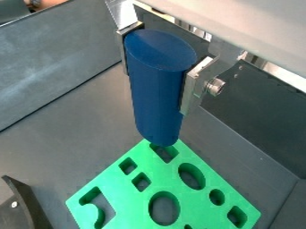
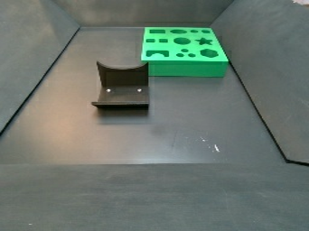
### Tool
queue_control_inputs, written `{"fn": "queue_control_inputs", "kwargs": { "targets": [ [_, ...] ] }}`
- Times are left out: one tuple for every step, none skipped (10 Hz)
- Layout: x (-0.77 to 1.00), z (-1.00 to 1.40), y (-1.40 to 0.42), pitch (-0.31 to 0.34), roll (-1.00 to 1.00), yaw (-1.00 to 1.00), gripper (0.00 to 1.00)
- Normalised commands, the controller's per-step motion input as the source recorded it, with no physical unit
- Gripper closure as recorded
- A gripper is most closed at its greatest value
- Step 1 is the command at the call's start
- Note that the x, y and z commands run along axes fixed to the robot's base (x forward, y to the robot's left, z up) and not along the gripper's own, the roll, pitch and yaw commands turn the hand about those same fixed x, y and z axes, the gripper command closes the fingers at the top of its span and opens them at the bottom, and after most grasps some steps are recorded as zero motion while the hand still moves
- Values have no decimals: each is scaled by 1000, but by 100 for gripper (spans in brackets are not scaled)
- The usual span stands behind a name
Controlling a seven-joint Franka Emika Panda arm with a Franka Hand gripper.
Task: Insert the oval object.
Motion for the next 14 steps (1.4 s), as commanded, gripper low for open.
{"fn": "queue_control_inputs", "kwargs": {
  "targets": [
    [-449,-1000,-463,-73,56,-29,100],
    [-437,-1000,-457,-76,93,-40,100],
    [-449,-1000,-397,-70,129,-46,100],
    [-446,-971,-354,-79,153,-29,100],
    [-220,-1000,-346,-54,157,-97,100],
    [0,-1000,-17,0,51,-297,100],
    [0,-1000,0,0,0,-266,100],
    [186,-1000,0,0,9,-251,100],
    [254,-1000,43,7,43,-277,100],
    [111,-1000,0,0,40,-174,100],
    [60,-1000,29,-7,0,-137,100],
    [0,-903,0,-49,11,-83,100],
    [0,-603,0,-29,0,-63,100],
    [71,-300,0,14,70,-37,100]
  ]
}}
